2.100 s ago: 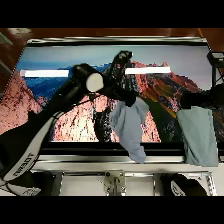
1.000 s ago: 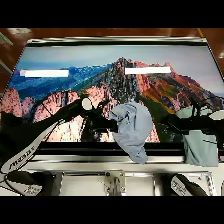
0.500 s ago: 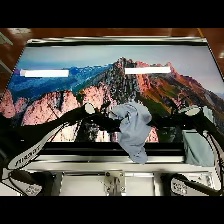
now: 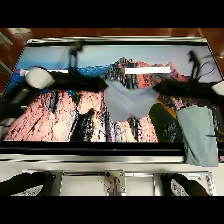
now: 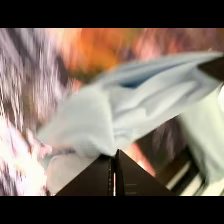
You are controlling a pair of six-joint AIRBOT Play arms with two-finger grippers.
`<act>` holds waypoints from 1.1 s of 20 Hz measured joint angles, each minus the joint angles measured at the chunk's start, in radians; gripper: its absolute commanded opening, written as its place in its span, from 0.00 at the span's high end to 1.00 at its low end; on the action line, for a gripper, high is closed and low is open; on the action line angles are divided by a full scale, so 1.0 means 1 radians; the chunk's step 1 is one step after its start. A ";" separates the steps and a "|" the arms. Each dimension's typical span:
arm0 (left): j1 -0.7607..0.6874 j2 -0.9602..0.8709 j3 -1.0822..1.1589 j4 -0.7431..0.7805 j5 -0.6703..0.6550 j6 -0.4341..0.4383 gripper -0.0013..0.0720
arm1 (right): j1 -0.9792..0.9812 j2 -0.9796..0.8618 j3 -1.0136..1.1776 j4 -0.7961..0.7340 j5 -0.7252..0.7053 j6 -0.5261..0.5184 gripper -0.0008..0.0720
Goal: Fold the shirts.
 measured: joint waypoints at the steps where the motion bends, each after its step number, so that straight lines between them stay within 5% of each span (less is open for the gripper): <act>1: 0.006 0.038 0.061 0.014 0.006 -0.002 0.93 | 0.011 0.044 0.061 0.008 -0.016 0.018 0.90; 7: 0.019 0.167 0.319 0.094 0.006 -0.008 0.93 | 0.058 0.230 0.304 -0.031 -0.033 0.133 0.90; 11: 0.021 0.159 0.346 0.232 -0.195 -0.049 0.93 | 0.065 0.245 0.343 -0.139 0.126 0.237 0.90; 17: 0.021 0.078 0.161 0.358 -0.454 -0.073 0.93 | 0.069 0.107 0.261 -0.267 0.439 0.315 0.90; 22: 0.026 -0.006 -0.077 0.395 -0.486 -0.095 0.93 | 0.183 -0.081 0.018 -0.352 0.337 0.330 0.87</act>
